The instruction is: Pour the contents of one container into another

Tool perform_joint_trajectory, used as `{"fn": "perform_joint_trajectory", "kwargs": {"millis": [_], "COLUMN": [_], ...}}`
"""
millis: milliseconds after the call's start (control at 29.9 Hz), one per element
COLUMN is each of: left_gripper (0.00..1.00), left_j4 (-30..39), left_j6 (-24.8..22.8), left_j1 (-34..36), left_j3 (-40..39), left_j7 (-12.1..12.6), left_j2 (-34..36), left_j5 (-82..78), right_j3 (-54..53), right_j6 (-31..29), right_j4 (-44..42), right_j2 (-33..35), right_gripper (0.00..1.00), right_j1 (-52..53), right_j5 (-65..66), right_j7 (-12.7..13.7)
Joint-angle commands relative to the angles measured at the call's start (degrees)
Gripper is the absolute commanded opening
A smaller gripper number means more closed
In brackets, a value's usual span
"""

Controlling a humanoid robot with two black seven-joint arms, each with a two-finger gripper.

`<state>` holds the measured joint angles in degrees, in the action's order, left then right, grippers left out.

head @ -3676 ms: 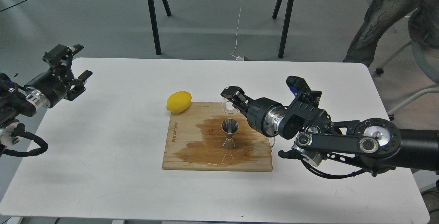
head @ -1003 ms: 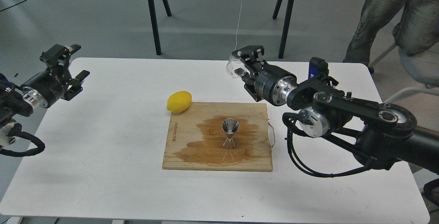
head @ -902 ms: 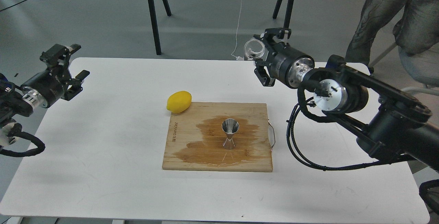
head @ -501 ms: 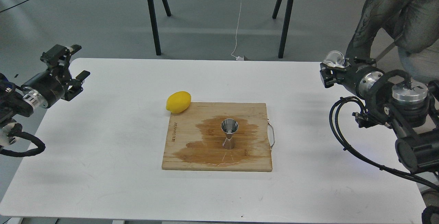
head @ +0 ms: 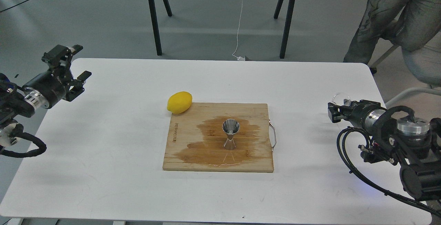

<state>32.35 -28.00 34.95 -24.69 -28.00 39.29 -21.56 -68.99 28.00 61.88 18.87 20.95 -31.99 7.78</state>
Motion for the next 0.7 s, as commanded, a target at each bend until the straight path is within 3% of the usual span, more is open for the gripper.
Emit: {"fn": "perform_joint_trajectory", "kwargs": {"millis": [0,368,668], "left_gripper": [0.97,0.97,0.97], "left_j4": [-0.01,-0.01,-0.01], "left_j6": [0.00,0.00,0.00], "left_j1": [-0.41,-0.41,-0.41], "left_j3": [0.00,0.00,-0.09], "left_j7": [0.00,0.00,0.00], "left_j2": [0.09,0.18,0.18], "left_j5": [0.02,-0.06,0.02], "right_j3": [0.08,1.14,1.40], "right_j6": [0.00,0.00,0.00], "right_j4": [-2.28,-6.24,-7.73], "right_j2": [-0.33,-1.38,-2.52], "right_gripper": [0.24,0.25,0.32], "right_j1": [-0.21,-0.56,-0.91], "right_j5": [0.00,0.09,0.35], "right_j7": [0.04,0.13,0.13]}}
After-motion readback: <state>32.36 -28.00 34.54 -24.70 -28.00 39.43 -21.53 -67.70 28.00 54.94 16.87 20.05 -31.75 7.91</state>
